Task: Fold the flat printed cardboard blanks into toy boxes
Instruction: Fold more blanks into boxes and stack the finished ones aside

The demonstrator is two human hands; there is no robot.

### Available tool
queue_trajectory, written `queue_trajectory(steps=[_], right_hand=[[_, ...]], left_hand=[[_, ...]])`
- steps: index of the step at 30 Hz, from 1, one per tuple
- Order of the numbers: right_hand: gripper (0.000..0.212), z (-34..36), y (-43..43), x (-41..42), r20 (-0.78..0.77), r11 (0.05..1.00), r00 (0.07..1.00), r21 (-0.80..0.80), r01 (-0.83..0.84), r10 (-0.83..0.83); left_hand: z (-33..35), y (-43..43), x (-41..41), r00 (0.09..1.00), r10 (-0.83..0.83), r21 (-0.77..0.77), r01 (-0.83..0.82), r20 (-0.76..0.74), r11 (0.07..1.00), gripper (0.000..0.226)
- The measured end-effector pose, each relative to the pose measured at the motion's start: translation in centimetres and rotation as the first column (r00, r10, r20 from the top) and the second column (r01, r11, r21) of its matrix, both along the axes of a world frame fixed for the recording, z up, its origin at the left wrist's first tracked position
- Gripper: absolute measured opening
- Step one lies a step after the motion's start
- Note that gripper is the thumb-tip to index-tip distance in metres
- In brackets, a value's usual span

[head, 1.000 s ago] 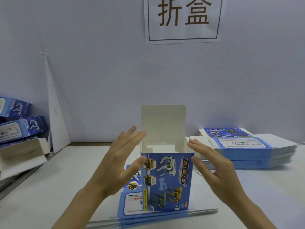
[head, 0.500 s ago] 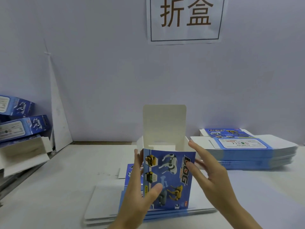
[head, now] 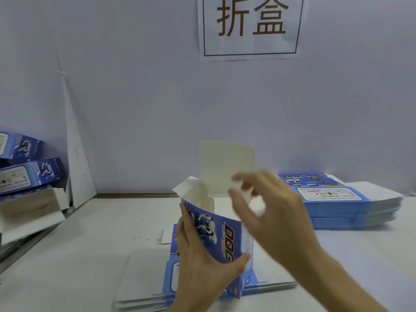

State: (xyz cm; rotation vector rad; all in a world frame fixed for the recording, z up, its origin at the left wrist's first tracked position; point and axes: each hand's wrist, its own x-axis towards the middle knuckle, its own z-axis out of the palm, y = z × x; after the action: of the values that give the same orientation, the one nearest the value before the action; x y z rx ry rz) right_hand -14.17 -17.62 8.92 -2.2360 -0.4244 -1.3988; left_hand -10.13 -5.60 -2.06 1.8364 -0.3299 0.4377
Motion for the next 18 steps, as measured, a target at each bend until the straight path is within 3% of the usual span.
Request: queue_trajectory(steps=[2, 3, 6, 8, 10, 11, 13, 15, 16, 18], right_hand=[[0.026, 2.6, -1.1, 1.5, 0.065, 0.992, 0.990, -0.008, 0.129, -0.128], [0.031, 3.8, -1.6, 2.6, 0.017, 0.983, 0.983, -0.025, 0.184, -0.184], [0.038, 5.2, -3.1, 6.2, -0.365, 0.988, 0.920, 0.000, 0.152, -0.142], [0.018, 4.9, -4.1, 8.2, -0.523, 0.960, 0.846, 0.275, 0.053, 0.103], [0.014, 3.7, -5.4, 9.5, -0.544, 0.783, 0.763, 0.616, 0.082, 0.348], [0.013, 2.7, -5.9, 9.8, -0.556, 0.657, 0.696, 0.737, 0.159, 0.454], [0.012, -0.2, -6.2, 9.7, -0.615, 0.476, 0.449, 0.787, 0.392, 0.648], [0.022, -3.6, -5.6, 9.0, -0.614, 0.473, 0.174, 0.732, 0.490, 0.770], [0.032, -4.7, -5.4, 8.9, -0.599, 0.479, 0.110, 0.726, 0.494, 0.793], [0.040, -5.2, -5.7, 9.0, -0.584, 0.459, 0.140, 0.745, 0.484, 0.800]], left_hand=[[0.0, -0.4, 0.2, 0.999, 0.029, 0.009, -0.029, -0.027, 1.000, 0.141], [0.1, -0.6, 0.2, 0.998, 0.052, 0.019, -0.052, -0.039, 0.998, 0.138], [0.1, -0.8, 0.3, 0.993, 0.082, 0.049, -0.078, -0.082, 0.996, 0.137], [-0.3, -0.8, 0.5, 0.995, 0.071, 0.070, -0.065, -0.075, 0.995, 0.138], [-0.5, -0.8, 0.4, 0.997, 0.062, 0.096, -0.056, -0.053, 0.994, 0.136], [-0.5, -0.8, 0.3, 0.997, 0.060, 0.102, -0.055, -0.046, 0.993, 0.137], [-0.3, -0.9, 0.0, 0.997, 0.055, 0.084, -0.051, -0.047, 0.995, 0.140], [0.0, -1.0, -0.1, 0.996, 0.064, 0.033, -0.062, -0.067, 0.998, 0.144], [0.1, -1.0, -0.1, 0.994, 0.076, 0.027, -0.075, -0.073, 0.997, 0.145], [0.1, -1.1, 0.0, 0.993, 0.105, 0.069, -0.101, -0.057, 0.993, 0.139]])
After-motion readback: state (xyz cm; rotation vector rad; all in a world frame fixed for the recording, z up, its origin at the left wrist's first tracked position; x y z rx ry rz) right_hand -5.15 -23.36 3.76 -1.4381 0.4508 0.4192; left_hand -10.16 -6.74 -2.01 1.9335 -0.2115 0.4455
